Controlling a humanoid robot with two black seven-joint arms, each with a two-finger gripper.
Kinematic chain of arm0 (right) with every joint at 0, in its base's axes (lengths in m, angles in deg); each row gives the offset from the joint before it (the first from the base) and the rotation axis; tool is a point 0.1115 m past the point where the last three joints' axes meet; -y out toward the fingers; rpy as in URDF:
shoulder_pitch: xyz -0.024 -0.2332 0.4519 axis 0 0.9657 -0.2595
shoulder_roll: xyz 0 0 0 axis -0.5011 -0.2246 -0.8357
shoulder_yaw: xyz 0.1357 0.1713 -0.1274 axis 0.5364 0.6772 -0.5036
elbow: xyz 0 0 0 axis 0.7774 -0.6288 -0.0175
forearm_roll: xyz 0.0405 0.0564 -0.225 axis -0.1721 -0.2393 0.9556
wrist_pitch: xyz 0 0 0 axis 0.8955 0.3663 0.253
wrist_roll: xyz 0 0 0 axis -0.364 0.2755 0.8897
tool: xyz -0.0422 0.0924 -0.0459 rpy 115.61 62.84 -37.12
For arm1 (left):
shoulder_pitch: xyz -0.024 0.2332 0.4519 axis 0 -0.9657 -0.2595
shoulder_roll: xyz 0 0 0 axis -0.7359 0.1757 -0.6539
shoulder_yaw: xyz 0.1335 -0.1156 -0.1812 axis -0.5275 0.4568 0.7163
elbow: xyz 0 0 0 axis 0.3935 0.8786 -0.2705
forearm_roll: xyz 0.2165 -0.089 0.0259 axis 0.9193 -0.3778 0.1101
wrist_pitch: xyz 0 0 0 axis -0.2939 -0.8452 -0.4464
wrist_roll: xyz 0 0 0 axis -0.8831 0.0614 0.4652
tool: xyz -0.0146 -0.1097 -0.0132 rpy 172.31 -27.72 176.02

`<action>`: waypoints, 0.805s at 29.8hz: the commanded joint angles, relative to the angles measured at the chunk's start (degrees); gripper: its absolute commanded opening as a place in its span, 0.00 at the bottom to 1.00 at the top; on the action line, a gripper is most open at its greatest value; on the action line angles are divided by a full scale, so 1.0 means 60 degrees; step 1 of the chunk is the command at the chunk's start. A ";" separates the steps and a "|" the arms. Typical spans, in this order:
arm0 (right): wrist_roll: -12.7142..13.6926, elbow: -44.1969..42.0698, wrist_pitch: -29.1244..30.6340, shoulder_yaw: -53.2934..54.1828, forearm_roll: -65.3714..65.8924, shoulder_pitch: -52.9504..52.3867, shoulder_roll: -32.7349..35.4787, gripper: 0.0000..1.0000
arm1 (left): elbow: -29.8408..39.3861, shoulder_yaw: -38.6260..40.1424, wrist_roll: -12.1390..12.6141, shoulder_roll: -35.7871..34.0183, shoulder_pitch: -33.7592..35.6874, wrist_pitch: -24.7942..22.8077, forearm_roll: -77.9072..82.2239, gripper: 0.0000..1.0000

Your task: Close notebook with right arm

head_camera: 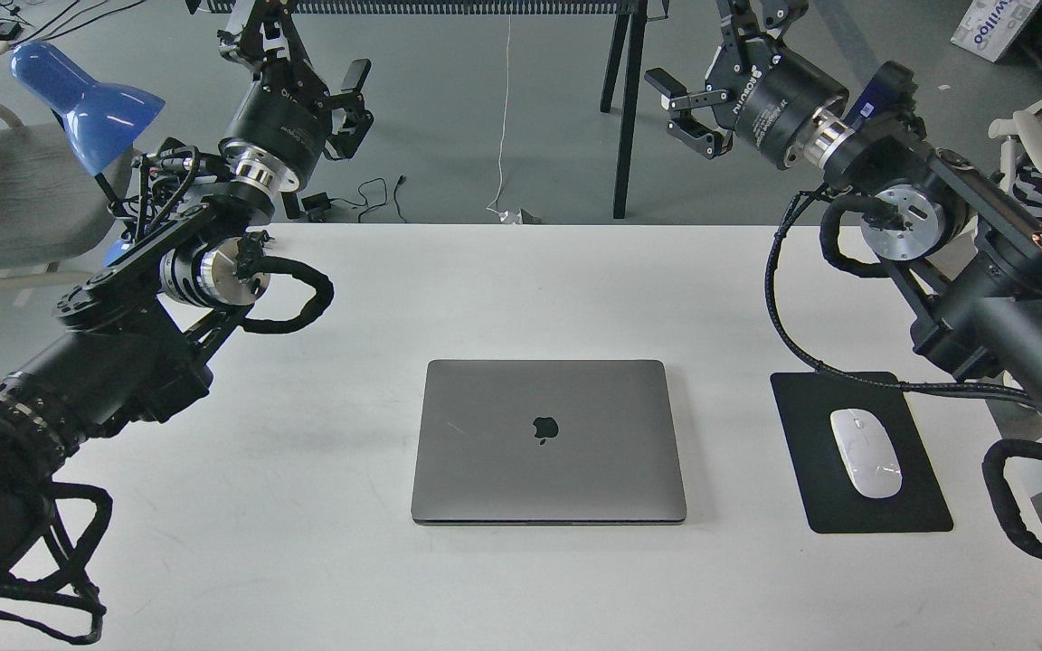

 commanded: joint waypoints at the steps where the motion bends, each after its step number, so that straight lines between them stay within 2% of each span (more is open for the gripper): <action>1: -0.0046 -0.0007 0.0345 0.0323 -0.0378 0.0391 -0.0026 1.00 | -0.0001 -0.0001 0.0000 -0.0001 0.0000 0.0001 -0.0014 1.00; 24: -0.0149 -0.0212 0.0345 0.0543 -0.0378 0.0700 -0.0202 1.00 | -0.0001 0.0014 0.0000 -0.0015 0.0000 0.0001 -0.0014 1.00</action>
